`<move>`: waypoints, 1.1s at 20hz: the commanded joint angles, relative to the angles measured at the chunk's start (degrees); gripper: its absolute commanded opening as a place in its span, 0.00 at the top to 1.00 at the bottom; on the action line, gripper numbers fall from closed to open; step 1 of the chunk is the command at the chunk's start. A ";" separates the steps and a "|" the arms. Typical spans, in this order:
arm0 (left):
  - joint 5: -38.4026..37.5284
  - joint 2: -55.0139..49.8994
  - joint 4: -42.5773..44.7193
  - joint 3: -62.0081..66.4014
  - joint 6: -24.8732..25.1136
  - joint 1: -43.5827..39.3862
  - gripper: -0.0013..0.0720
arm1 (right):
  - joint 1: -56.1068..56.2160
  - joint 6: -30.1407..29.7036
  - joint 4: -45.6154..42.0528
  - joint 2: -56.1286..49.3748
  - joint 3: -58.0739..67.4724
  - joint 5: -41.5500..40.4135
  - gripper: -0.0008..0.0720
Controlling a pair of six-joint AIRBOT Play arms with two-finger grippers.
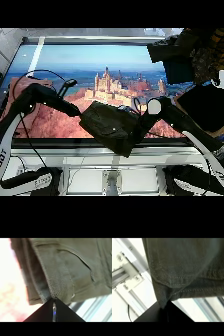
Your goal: Fold the clothes and pants, and hang the long-sleeved shirts on hangers.
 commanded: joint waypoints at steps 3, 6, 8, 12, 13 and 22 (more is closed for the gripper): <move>1.86 -1.31 1.64 2.34 -0.35 3.98 0.95 | 7.87 4.28 -1.77 -0.57 -2.58 0.37 0.96; 3.21 -3.32 1.40 2.27 -0.15 3.02 0.95 | 9.20 8.00 -5.57 -0.57 -5.49 -0.57 0.96; 4.42 -4.74 1.53 2.27 -0.13 2.12 0.95 | 9.05 8.76 -5.81 -0.59 -5.90 -1.31 0.96; 6.10 -6.95 3.78 2.27 -0.24 3.34 0.60 | 9.09 10.51 -5.18 -0.57 -5.88 -1.64 0.51; 6.08 -6.95 4.46 2.27 -0.22 4.33 0.60 | 9.09 10.40 -4.24 -0.57 -5.88 -1.60 0.51; 5.38 -6.71 0.04 2.29 -0.35 9.60 0.68 | 2.25 26.01 -15.52 3.76 -3.08 -15.13 0.28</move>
